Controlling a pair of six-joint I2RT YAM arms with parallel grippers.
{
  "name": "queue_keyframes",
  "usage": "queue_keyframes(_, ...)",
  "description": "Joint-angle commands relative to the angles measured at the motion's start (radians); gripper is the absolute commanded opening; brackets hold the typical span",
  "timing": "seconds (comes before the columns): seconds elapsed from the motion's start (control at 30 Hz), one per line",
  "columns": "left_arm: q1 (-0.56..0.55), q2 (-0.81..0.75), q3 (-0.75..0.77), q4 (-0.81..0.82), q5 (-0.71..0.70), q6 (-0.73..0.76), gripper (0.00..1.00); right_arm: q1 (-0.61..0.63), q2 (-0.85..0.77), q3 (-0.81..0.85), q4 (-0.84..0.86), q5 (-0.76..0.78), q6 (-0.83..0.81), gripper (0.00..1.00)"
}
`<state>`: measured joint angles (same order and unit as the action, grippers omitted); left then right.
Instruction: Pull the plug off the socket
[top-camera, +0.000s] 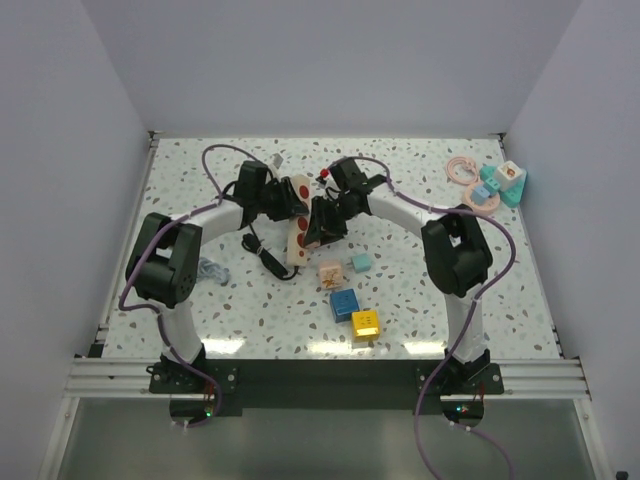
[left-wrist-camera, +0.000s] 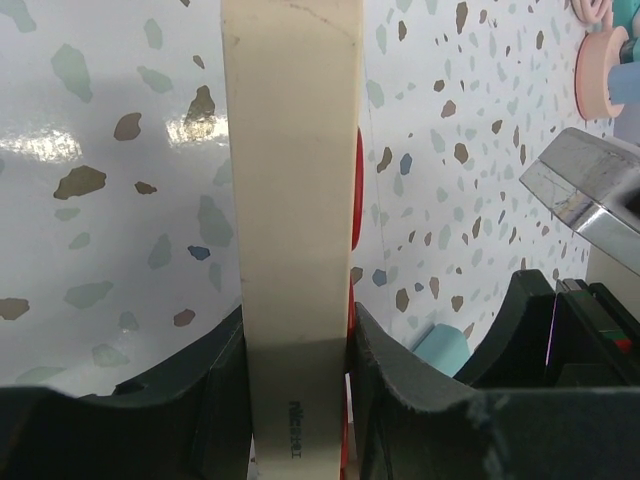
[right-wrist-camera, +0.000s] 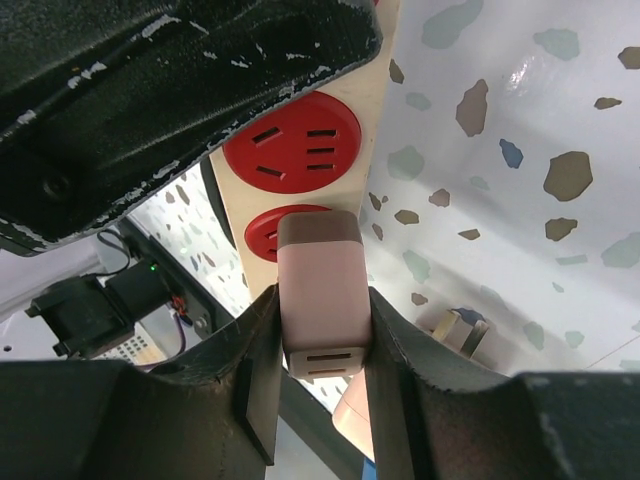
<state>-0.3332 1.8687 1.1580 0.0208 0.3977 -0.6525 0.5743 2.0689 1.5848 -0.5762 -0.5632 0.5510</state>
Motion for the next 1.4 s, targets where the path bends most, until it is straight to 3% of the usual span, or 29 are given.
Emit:
queue_keyframes(0.0,-0.024,-0.045,0.005,0.084,0.102,-0.053,0.21,0.010,-0.038,-0.008,0.114,-0.050,0.000,0.00)
queue_keyframes(0.13,-0.026,-0.034,-0.017,0.114,0.121,-0.065,0.54,0.007,-0.059,-0.017,0.145,-0.044,0.020,0.00)
queue_keyframes(0.27,-0.026,-0.036,-0.052,0.125,0.125,-0.067,0.65,0.007,-0.072,-0.014,0.167,-0.027,0.040,0.00)
queue_keyframes(0.4,-0.026,-0.040,-0.087,0.133,0.127,-0.059,0.66,0.004,-0.081,0.006,0.182,-0.029,0.055,0.00)
queue_keyframes(0.5,-0.026,-0.037,-0.109,0.142,0.122,-0.055,0.55,0.002,-0.096,0.007,0.205,-0.032,0.069,0.00)
queue_keyframes(0.53,-0.026,-0.036,-0.116,0.146,0.125,-0.055,0.39,0.002,-0.098,0.007,0.210,-0.032,0.070,0.00)
queue_keyframes(0.6,-0.026,-0.032,-0.121,0.157,0.132,-0.055,0.20,0.002,-0.102,0.006,0.216,-0.035,0.075,0.00)
queue_keyframes(0.63,-0.026,-0.031,-0.123,0.159,0.133,-0.053,0.05,0.002,-0.101,0.006,0.213,-0.037,0.076,0.00)
queue_keyframes(0.67,-0.026,-0.029,-0.121,0.160,0.130,-0.050,0.00,0.001,-0.101,0.006,0.211,-0.038,0.076,0.00)
queue_keyframes(0.9,-0.018,-0.010,-0.066,0.015,0.012,0.042,0.00,-0.065,-0.154,0.018,0.070,-0.055,-0.009,0.00)
queue_keyframes(1.07,0.014,0.001,-0.046,-0.054,-0.040,0.070,0.00,-0.160,-0.193,0.054,-0.151,-0.115,-0.178,0.00)
queue_keyframes(1.37,0.025,0.038,0.029,-0.127,-0.080,0.096,0.00,-0.203,-0.259,0.018,-0.198,-0.116,-0.223,0.00)
